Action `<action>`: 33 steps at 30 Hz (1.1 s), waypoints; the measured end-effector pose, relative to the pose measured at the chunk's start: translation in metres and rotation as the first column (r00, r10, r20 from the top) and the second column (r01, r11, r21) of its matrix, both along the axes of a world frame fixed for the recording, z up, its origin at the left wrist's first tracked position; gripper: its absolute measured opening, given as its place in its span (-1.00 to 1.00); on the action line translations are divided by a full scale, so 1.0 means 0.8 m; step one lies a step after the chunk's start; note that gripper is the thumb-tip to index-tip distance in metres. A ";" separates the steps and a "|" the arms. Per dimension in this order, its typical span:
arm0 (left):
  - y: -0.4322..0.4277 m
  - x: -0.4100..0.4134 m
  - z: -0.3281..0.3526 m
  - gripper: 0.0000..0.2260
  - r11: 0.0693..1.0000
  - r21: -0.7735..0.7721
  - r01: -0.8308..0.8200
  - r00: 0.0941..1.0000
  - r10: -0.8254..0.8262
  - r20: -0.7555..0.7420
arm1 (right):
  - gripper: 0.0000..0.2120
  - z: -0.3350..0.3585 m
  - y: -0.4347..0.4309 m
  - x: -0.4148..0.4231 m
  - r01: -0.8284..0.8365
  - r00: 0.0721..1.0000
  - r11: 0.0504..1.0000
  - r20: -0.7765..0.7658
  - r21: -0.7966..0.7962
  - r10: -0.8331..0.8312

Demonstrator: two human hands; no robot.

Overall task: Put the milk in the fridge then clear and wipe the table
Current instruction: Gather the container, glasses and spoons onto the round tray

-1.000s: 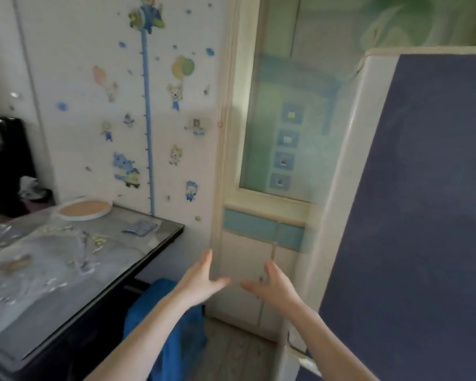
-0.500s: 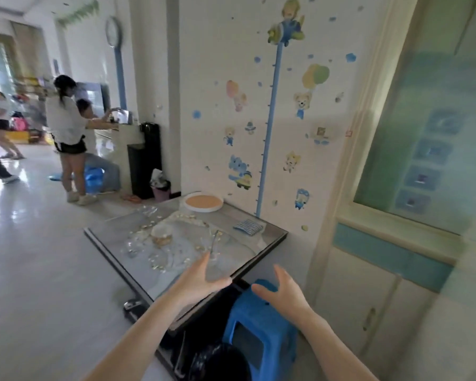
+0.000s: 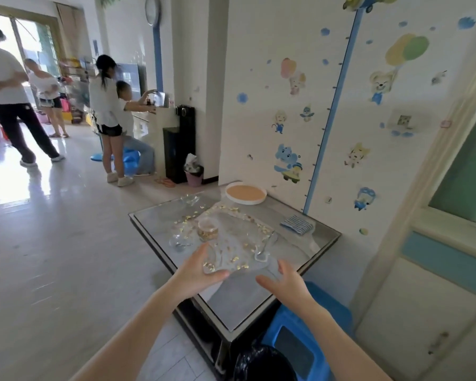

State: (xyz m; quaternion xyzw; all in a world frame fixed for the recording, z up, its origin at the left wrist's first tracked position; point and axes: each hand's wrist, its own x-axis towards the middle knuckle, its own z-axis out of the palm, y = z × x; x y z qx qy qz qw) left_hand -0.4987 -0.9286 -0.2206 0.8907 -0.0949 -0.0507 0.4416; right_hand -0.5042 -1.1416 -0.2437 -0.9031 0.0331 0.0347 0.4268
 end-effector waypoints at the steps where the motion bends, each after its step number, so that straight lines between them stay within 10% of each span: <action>1: 0.006 0.011 0.000 -0.32 1.000 -0.005 -0.003 1.000 0.003 0.009 | -0.22 -0.003 0.007 0.015 -0.006 1.000 1.000 0.003 -0.005 0.006; 22: 0.155 0.328 -0.033 -0.30 0.991 0.054 -0.120 0.990 0.124 -0.065 | -0.28 -0.024 0.141 0.352 -0.040 0.998 0.997 -0.058 -0.060 0.036; 33: 0.274 0.476 -0.063 -0.25 0.992 0.088 0.088 0.990 -0.077 -0.118 | -0.24 -0.053 0.259 0.457 0.120 0.988 0.992 -0.092 -0.042 -0.124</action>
